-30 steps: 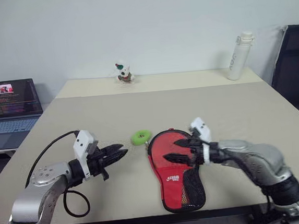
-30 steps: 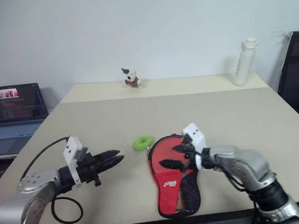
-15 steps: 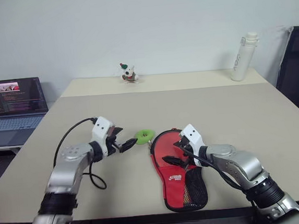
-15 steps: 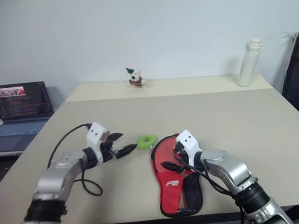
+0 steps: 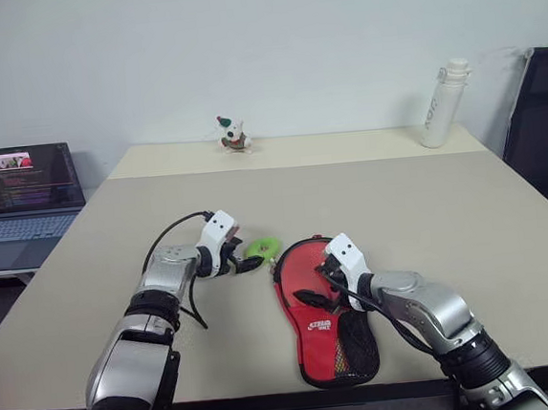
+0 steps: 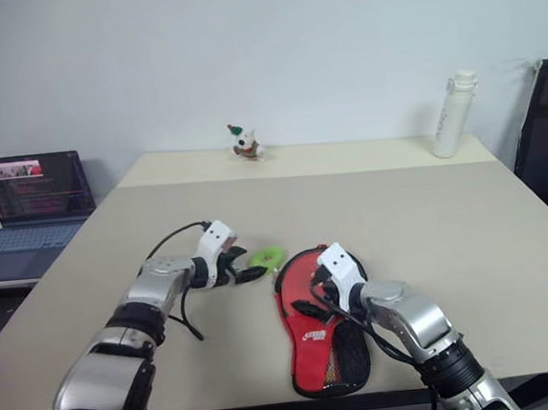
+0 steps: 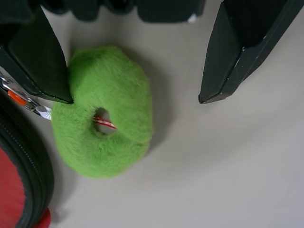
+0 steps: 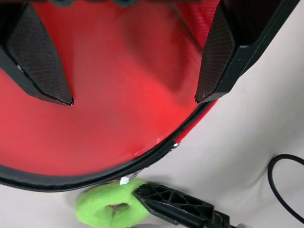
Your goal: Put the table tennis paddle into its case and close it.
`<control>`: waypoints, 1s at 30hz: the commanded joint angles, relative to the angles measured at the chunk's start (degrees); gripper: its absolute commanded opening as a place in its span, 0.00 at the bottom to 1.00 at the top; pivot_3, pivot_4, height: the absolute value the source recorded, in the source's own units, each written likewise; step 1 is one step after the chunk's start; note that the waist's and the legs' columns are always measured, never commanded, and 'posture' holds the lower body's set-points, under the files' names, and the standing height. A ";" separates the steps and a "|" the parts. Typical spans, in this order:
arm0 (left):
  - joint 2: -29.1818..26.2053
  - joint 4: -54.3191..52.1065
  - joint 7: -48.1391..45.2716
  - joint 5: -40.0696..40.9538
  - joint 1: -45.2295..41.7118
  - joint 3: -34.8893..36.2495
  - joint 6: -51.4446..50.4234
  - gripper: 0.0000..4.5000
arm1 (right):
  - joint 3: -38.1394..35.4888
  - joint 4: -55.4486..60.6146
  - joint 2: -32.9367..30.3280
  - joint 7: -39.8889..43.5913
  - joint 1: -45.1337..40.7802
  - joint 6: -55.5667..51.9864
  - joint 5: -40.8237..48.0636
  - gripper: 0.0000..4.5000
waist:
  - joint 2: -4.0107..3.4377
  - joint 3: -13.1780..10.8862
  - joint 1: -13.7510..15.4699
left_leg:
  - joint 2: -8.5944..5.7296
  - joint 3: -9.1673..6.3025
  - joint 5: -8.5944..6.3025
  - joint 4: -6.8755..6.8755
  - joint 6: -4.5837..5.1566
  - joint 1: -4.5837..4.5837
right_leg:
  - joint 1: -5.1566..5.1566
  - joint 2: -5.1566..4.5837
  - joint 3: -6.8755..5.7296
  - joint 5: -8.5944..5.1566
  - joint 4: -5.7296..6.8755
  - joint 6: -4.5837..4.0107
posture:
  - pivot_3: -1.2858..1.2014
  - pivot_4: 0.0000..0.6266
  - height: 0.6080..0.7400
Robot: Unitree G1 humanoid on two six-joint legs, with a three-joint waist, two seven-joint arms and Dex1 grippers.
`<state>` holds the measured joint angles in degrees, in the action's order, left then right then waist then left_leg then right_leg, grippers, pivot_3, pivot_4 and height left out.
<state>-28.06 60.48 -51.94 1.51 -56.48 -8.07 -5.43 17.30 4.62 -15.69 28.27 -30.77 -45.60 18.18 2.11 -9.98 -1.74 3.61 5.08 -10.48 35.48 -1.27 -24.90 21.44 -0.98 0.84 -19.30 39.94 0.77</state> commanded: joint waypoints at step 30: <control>3.70 1.24 -1.08 -2.71 -0.55 1.54 -0.69 0.00 | 4.40 -7.79 3.37 -0.88 0.81 6.37 -12.89 1.00 | 0.08 0.08 -0.07 | 0.00 -0.13 -0.12 0.52 0.21 0.06 | -0.09 0.00 -0.06 0.00 0.55 0.01 | 0.52 0.24 1.00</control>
<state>-24.69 61.14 -53.80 -0.07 -56.10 -6.32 -5.55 19.97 -2.20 -11.52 26.48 -31.91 -37.81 6.21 2.19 -9.89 -1.80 3.61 4.95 -10.60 36.01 -1.05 -24.83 21.33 -0.99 0.78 -19.30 40.50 0.78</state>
